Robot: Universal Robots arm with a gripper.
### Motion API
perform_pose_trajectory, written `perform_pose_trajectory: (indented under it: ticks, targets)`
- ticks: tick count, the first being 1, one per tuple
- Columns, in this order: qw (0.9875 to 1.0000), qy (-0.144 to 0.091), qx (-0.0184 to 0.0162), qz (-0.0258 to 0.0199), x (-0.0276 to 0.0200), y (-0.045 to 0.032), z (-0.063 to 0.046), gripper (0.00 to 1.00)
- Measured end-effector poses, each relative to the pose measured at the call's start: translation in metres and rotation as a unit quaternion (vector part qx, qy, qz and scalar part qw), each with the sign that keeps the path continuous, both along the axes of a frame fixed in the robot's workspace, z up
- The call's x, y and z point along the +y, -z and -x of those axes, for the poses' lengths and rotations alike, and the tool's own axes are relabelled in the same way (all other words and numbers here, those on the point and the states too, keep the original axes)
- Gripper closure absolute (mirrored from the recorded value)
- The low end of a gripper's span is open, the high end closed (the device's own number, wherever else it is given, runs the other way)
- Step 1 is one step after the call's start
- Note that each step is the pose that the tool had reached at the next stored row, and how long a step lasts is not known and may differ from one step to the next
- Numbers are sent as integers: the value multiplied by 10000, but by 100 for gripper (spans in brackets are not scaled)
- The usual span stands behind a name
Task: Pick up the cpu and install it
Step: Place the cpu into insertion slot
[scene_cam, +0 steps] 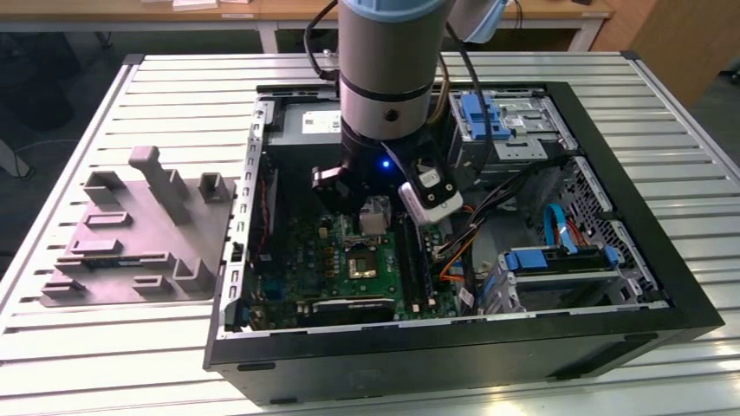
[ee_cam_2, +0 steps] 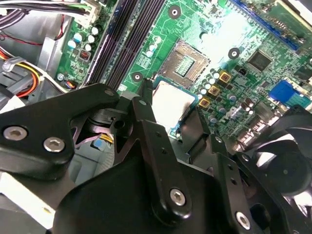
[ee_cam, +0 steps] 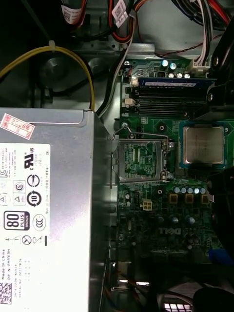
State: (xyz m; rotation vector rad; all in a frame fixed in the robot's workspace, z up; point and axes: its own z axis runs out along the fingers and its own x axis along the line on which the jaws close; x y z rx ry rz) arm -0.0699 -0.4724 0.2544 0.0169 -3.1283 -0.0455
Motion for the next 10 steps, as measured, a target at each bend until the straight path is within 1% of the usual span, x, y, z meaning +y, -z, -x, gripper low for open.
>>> perform_pose_trajectory:
  ticks: [2,10]
  targets:
    - [10000,0,1,0,0,11,1,53]
    - [10000,0,0,0,0,14,1,53]
